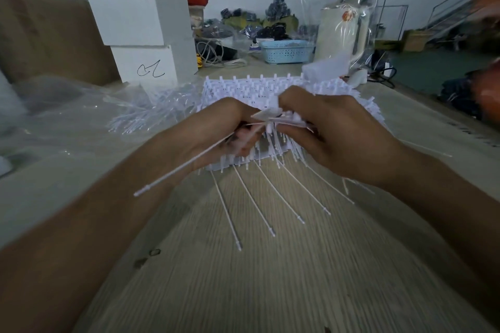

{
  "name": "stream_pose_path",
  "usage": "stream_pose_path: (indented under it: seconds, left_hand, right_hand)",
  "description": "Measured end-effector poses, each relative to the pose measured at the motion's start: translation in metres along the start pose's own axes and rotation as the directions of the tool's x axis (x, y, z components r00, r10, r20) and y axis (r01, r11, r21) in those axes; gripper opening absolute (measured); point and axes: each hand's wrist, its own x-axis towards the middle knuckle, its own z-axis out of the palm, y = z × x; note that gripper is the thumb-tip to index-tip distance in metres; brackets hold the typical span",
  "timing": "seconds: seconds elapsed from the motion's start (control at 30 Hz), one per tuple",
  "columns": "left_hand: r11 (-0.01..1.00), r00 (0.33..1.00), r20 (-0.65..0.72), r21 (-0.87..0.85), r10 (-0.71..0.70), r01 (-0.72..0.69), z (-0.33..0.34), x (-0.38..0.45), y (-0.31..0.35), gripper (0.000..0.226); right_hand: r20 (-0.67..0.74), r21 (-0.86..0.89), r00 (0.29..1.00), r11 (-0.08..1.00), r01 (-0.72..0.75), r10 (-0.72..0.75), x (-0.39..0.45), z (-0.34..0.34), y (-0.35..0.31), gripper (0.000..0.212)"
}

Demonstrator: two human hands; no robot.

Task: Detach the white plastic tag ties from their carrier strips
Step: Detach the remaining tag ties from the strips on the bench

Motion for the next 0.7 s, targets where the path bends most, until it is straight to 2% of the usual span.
stream_pose_path:
  seconds: [0.13, 0.2, 0.27, 0.3, 0.37, 0.4, 0.47, 0.53, 0.63, 0.7]
  left_hand:
    - [0.996, 0.999, 0.017, 0.087, 0.035, -0.036, -0.005, 0.001, -0.002, 0.040]
    - [0.989, 0.997, 0.047, 0.134, 0.054, -0.060, -0.006, -0.002, 0.001, 0.044]
    - [0.974, 0.994, 0.088, 0.210, 0.068, -0.085, -0.006, -0.006, 0.003, 0.041]
    - [0.968, 0.991, 0.110, 0.230, 0.072, -0.096, -0.007, -0.008, 0.004, 0.039]
    - [0.961, 0.989, 0.104, 0.247, 0.105, -0.128, -0.008, -0.008, 0.003, 0.039]
    - [0.955, 0.988, 0.071, 0.256, 0.134, -0.148, -0.009, -0.006, 0.002, 0.040]
    - [0.959, 0.984, -0.006, 0.225, 0.177, -0.171, -0.011, -0.003, -0.001, 0.039]
    - [0.972, 0.981, 0.003, 0.140, 0.192, -0.191, -0.012, -0.002, -0.004, 0.031]
    - [0.952, 0.970, 0.104, 0.194, 0.222, -0.238, -0.013, -0.001, -0.007, 0.023]
    - [0.931, 0.964, 0.091, 0.253, 0.248, -0.264, -0.011, 0.000, -0.008, 0.019]
  right_hand:
    - [0.039, 0.208, 0.980, 0.958, -0.199, 0.195, -0.003, 0.003, 0.003, 0.027]
    - [0.065, 0.194, 0.971, 0.952, -0.238, 0.229, -0.002, 0.005, 0.006, 0.028]
    - [0.026, 0.139, 0.952, 0.941, -0.307, 0.306, -0.001, -0.002, 0.019, 0.025]
    - [-0.032, 0.161, 0.926, 0.916, -0.367, 0.376, -0.002, -0.011, 0.030, 0.022]
    - [-0.165, 0.356, 0.823, 0.811, -0.465, 0.544, -0.008, -0.032, 0.055, 0.018]
    - [-0.186, 0.450, 0.767, 0.747, -0.489, 0.614, -0.013, -0.042, 0.064, 0.015]
    - [-0.107, 0.531, 0.710, 0.643, -0.551, 0.696, -0.020, -0.049, 0.075, 0.017]
    - [0.051, 0.565, 0.696, 0.554, -0.612, 0.717, -0.020, -0.044, 0.070, 0.019]
    - [0.314, 0.590, 0.724, 0.471, -0.656, 0.615, -0.013, -0.025, 0.046, 0.018]
    - [0.407, 0.608, 0.742, 0.449, -0.655, 0.532, -0.010, -0.009, 0.027, 0.013]
